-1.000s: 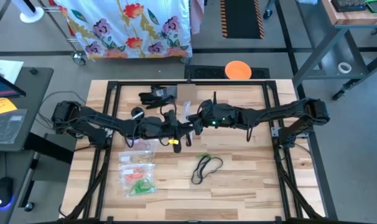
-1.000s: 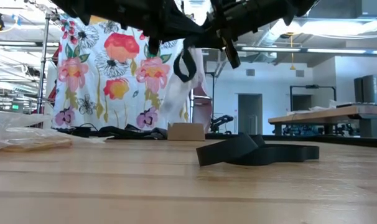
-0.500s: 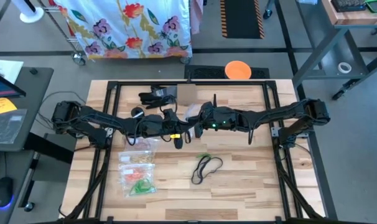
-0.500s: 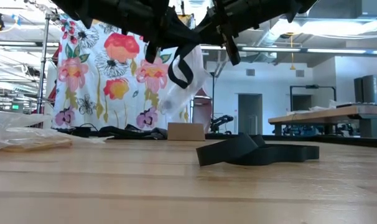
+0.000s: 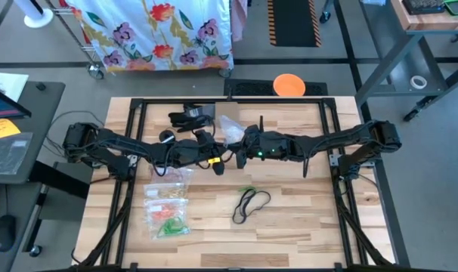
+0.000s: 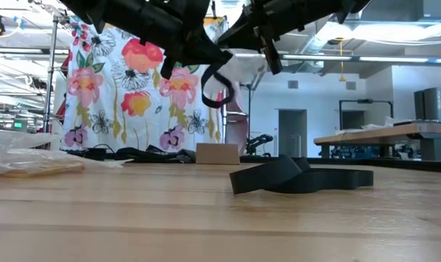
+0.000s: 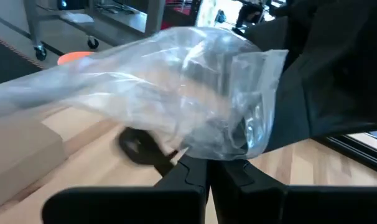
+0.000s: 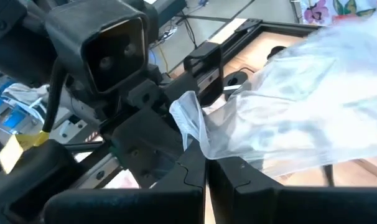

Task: Sort rubber bands
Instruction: Put the black rubber band into the transparent zip bag

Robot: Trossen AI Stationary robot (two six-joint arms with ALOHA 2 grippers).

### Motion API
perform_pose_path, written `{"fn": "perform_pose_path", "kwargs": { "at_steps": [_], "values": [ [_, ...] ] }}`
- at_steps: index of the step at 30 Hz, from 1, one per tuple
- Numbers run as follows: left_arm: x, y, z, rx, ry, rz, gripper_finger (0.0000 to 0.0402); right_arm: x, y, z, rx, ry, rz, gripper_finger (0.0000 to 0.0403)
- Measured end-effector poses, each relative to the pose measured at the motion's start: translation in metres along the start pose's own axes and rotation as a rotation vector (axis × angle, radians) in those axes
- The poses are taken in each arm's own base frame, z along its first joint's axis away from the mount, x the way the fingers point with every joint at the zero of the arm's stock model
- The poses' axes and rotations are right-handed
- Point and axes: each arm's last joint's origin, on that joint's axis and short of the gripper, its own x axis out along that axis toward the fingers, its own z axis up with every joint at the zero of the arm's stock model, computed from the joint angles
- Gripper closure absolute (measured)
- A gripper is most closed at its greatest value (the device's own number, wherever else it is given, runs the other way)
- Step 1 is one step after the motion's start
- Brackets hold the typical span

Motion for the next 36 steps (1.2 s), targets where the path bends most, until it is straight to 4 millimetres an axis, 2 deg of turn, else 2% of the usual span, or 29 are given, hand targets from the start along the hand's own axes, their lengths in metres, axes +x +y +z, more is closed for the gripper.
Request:
{"fn": "perform_pose_path", "kwargs": {
  "at_steps": [5,17,22,26,31,36],
  "values": [
    [-0.001,-0.001,0.0,-0.005,-0.003,-0.009,0.0401,0.0,0.0,-0.001,0.008,-0.025,-0.032,0.0402],
    [-0.018,-0.038,-0.011,0.026,0.057,-0.228,0.0401,0.002,-0.015,0.012,-0.002,-0.062,-0.095,0.0402],
    [-0.014,-0.031,-0.007,0.018,0.038,-0.189,0.0401,0.001,-0.011,0.009,-0.004,-0.063,-0.081,0.0402],
    [-0.011,-0.028,-0.006,-0.032,0.092,-0.295,0.0401,0.001,-0.01,0.009,-0.004,-0.063,-0.076,0.0402],
    [-0.014,-0.034,-0.006,-0.043,0.122,-0.41,0.0401,0.002,-0.013,0.011,0.0,-0.07,-0.084,0.0402],
    [-0.013,-0.033,-0.005,-0.039,0.118,-0.404,0.0401,0.002,-0.011,0.01,0.0,-0.068,-0.079,0.0402]
  ]
}}
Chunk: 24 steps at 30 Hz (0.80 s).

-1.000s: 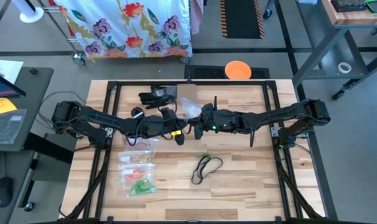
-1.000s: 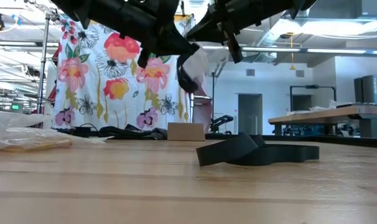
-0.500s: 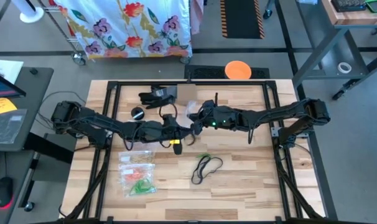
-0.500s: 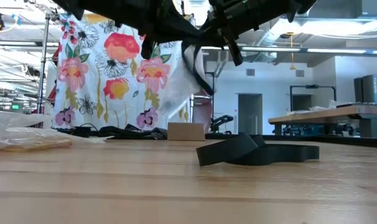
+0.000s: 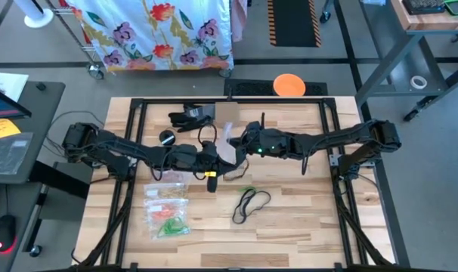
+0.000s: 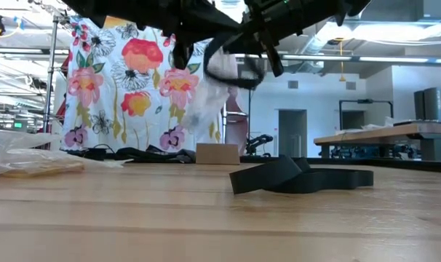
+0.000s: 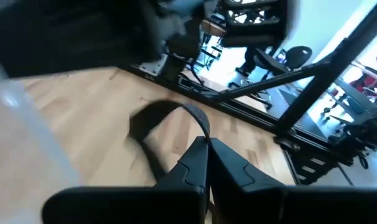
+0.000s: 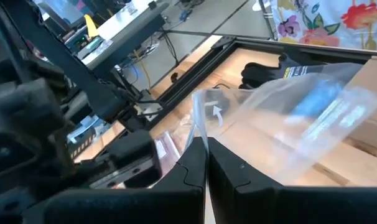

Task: Sort rubber bands
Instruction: Put the black rubber band into the transparent zip bag

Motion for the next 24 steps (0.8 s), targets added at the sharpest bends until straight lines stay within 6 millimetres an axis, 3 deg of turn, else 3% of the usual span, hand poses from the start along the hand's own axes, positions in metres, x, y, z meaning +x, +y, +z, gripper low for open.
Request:
{"fn": "perform_pose_path", "kwargs": {
  "at_steps": [7,13,24],
  "values": [
    [0.001,0.003,0.006,0.02,-0.03,-0.044,0.0401,-0.001,0.002,-0.001,-0.001,0.002,0.016,0.0402],
    [0.001,0.014,0.007,-0.022,-0.053,0.094,0.0401,-0.003,0.007,-0.005,-0.007,0.014,0.033,0.0402],
    [-0.001,0.016,-0.002,-0.06,-0.042,0.27,0.0401,-0.004,0.01,-0.007,-0.015,0.012,0.026,0.0402]
  ]
}}
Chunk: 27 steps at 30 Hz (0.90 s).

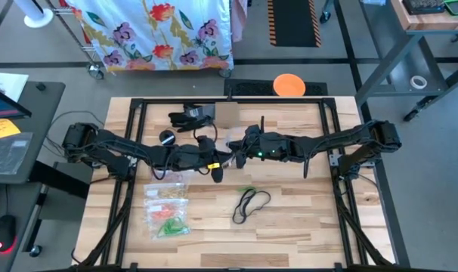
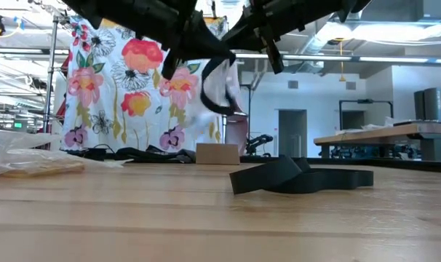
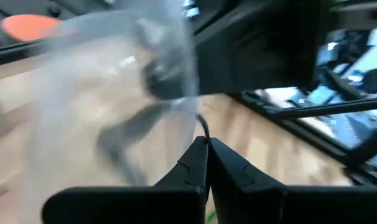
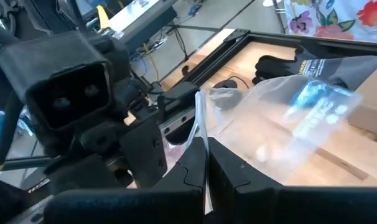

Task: Sort rubber bands
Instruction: Put the black rubber band into the transparent zip bag

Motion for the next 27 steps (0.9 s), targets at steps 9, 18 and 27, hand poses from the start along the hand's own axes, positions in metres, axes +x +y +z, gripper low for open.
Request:
{"fn": "perform_pose_path", "kwargs": {
  "at_steps": [9,18,27],
  "values": [
    [0.0,0.006,-0.004,-0.009,-0.006,0.128,0.0401,-0.001,0.002,-0.001,-0.002,0.001,0.002,0.0402],
    [0.0,0.002,0.003,-0.057,-0.08,0.102,0.0401,-0.002,0.003,-0.006,-0.015,-0.019,-0.061,0.0402],
    [0.001,0.006,0.007,-0.111,-0.118,0.137,0.0401,-0.004,0.009,-0.008,-0.011,-0.036,-0.049,0.0402]
  ]
}}
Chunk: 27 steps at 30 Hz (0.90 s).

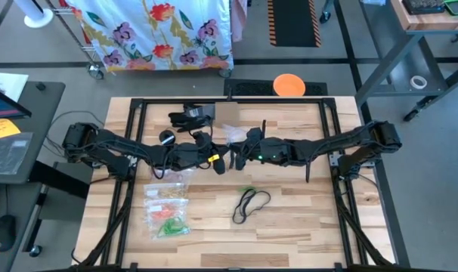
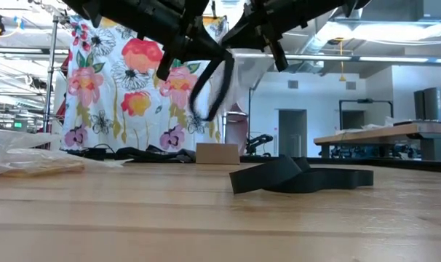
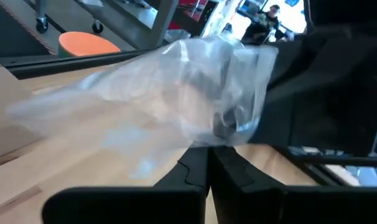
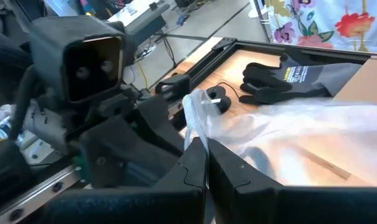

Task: Sort rubber bands
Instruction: Put the black rubber band into the transparent zip bag

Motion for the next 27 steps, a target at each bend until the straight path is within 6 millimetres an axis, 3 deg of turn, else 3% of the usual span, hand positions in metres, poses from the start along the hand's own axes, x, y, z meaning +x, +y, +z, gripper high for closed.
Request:
{"fn": "perform_pose_path", "kwargs": {
  "at_steps": [10,27],
  "values": [
    [-0.002,-0.007,-0.003,0.005,0.045,-0.105,0.0401,-0.001,0.003,0.001,0.011,-0.028,0.0,0.0402],
    [-0.014,-0.021,-0.013,0.064,0.046,-0.11,0.0401,0.003,-0.003,0.009,0.056,-0.072,0.0,0.0402]
  ]
}}
